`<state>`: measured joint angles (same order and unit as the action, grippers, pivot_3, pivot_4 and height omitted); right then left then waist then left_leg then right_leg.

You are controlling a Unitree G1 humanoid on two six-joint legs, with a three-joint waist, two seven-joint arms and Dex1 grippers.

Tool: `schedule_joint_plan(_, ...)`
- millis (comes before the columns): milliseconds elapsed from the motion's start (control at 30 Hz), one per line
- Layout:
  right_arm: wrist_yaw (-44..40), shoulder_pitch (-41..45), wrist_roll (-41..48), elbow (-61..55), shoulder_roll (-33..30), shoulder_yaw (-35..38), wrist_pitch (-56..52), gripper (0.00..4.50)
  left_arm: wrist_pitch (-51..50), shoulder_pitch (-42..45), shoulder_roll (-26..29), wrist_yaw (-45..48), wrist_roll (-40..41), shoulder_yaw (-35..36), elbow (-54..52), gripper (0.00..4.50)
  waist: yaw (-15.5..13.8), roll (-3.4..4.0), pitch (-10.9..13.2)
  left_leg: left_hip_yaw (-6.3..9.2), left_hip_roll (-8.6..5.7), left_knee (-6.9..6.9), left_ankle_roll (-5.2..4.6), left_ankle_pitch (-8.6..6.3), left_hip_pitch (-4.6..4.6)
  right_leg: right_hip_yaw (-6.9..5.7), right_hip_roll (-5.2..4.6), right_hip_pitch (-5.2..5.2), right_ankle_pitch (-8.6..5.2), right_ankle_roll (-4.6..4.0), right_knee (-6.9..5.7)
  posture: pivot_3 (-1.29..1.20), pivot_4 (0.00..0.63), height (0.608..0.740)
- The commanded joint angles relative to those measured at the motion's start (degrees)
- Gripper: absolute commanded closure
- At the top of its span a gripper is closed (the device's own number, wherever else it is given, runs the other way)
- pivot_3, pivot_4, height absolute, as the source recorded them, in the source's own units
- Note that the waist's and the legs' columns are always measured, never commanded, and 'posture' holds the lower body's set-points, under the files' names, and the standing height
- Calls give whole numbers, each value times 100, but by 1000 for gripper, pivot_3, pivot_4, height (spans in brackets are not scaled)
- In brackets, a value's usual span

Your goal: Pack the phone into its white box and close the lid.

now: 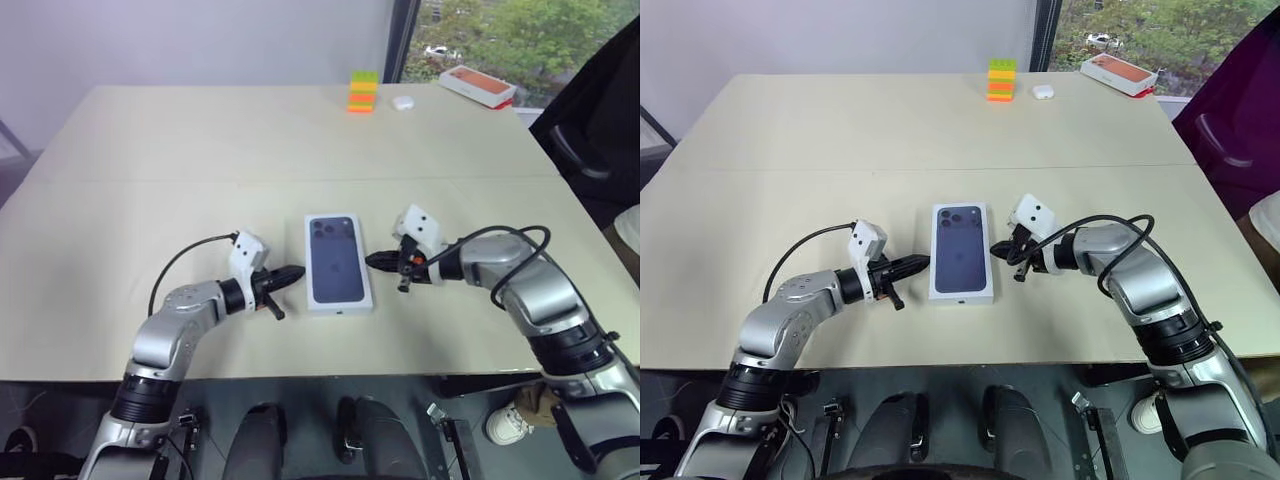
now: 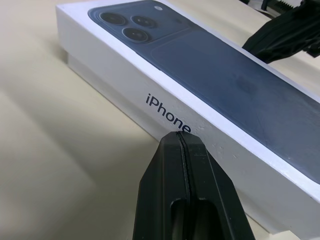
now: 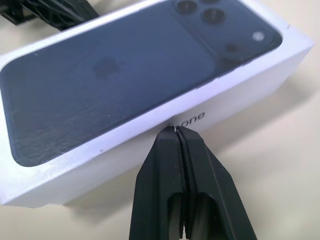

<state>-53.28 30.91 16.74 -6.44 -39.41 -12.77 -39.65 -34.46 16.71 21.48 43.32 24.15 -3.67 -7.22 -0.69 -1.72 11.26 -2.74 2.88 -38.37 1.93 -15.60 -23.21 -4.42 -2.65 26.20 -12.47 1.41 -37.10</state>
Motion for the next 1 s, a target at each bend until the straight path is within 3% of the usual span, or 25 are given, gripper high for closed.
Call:
schedule_joint_plan(33, -42, 47, -44, -110, 47, -9, 87, 4443, 47, 111, -98, 103, 109, -148, -212, 4500, 0, 0, 0, 0, 0, 0, 0, 0, 0, 0, 0, 1, 0, 0, 0, 0, 150, 740)
schedule_joint_plan(400, -165, -55, -245, -67, 26, -97, 190, 4443, 42, 2, -29, 88, 59, -122, -214, 4500, 1, 0, 0, 0, 0, 0, 0, 0, 0, 0, 0, 0, 0, 0, 0, 0, 150, 740)
schedule_joint_plan(667, -191, 229, -223, 227, 9, 248, 267, 4443, -91, 178, 223, 94, 369, 412, -202, 4500, 10, 0, 0, 0, 1, 0, 0, 0, 2, 0, 3, 1, 0, 0, -3, 0, 150, 740)
schedule_joint_plan(800, 136, 818, -199, 939, 337, 658, 627, 4443, 17, 803, 99, 35, 500, 703, 484, 4500, 0, 0, 0, 1, 0, -9, 1, 1, 0, -1, 3, -1, 2, -2, -4, 0, 150, 740)
schedule_joint_plan(1000, 437, 1147, -279, 1310, 916, 685, 848, 4443, 492, 1611, -511, 12, 197, 364, 1284, 4500, -9, 0, 0, 5, 2, -49, -4, -3, -13, -7, -1, -13, 2, 0, -9, 0, 150, 740)
